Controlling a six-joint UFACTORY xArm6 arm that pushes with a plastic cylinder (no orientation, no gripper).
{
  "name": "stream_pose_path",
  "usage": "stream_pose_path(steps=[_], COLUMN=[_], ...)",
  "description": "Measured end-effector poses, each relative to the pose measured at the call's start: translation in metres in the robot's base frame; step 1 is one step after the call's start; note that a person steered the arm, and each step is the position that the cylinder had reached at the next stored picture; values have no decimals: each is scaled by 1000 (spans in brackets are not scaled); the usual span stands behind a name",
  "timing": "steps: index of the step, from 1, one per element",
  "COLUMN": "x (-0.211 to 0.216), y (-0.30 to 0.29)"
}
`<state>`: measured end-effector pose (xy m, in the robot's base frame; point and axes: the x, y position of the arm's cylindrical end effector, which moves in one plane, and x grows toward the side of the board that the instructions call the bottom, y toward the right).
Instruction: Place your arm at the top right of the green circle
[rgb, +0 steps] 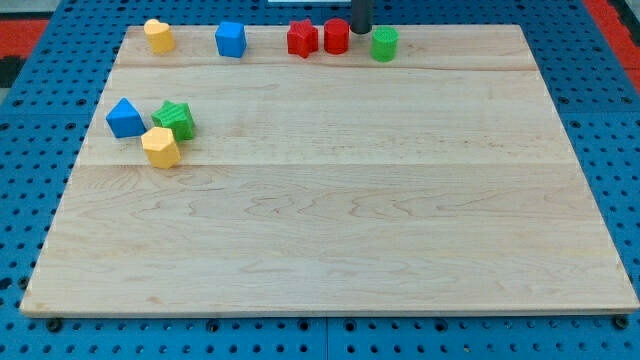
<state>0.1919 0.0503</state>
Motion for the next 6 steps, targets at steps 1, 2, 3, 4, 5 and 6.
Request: stream_pose_path(steps=[1, 2, 3, 4, 5, 6], x=[1, 2, 2, 2, 1, 8], y=[-22, -26, -26, -18, 24, 85])
